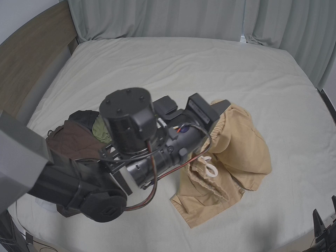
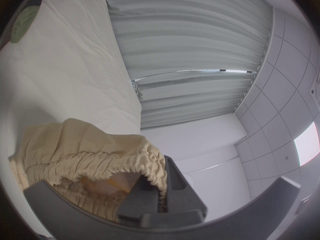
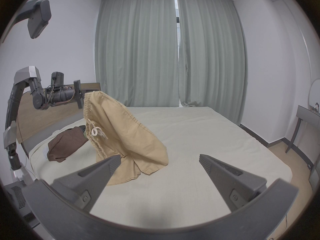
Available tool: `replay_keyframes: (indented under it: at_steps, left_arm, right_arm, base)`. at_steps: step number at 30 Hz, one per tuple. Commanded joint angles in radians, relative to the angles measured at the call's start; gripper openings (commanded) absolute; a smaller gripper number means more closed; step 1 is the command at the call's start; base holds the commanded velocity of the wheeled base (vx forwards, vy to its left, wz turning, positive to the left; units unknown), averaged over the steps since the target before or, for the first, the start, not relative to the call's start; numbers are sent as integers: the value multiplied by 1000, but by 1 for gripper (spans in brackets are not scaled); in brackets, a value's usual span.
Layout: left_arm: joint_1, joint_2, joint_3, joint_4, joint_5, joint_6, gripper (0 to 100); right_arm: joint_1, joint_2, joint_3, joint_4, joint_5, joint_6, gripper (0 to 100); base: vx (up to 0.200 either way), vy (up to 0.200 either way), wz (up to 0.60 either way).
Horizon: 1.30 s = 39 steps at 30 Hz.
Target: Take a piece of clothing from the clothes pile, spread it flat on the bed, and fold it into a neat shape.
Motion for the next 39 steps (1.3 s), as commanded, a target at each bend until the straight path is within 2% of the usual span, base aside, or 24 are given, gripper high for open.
replay_keyframes:
  at_steps: [1, 6, 10, 16, 21, 25, 26, 29, 30, 32, 39]
  left_arm:
    - [48, -53, 139, -52, -26, 32, 0]
    - [69, -82, 220, -67, -79, 117, 0]
    - [87, -83, 285, -128, -114, 171, 0]
    - [120, -73, 370, -245, -138, 226, 0]
    - [172, -80, 424, -285, -197, 249, 0]
    - [190, -77, 453, -302, -210, 266, 0]
    - [209, -70, 479, -325, -223, 322, 0]
    - [235, -39, 509, -352, -256, 401, 0]
    - [235, -39, 509, -352, -256, 401, 0]
    - [262, 7, 538, -421, -302, 473, 0]
    - [327, 9, 565, -432, -395, 541, 0]
  right_arm:
    - [0, -10, 16, 0, 1, -2, 100]
    - [0, -10, 16, 0, 1, -2, 100]
    - [0, -10, 16, 0, 1, -3, 100]
    - [0, -10, 16, -2, 1, -3, 100]
    - [0, -10, 16, 0, 1, -3, 100]
    - [0, -10, 16, 0, 1, -3, 100]
    - [0, -10, 16, -2, 1, -3, 100]
    - [0, -10, 16, 0, 1, -3, 100]
    - [0, -10, 16, 0, 1, -3, 100]
    - [0, -10, 16, -2, 1, -3, 100]
    - [0, -10, 16, -2, 1, -3, 100]
  base:
    - [0, 0, 0]
    - [0, 0, 0]
    - [0, 0, 0]
    - [0, 0, 0]
    - [0, 0, 0]
    - [0, 0, 0]
    - [0, 0, 0]
    - [0, 0, 0]
    - [0, 0, 0]
    - [0, 0, 0]
    - [0, 0, 0]
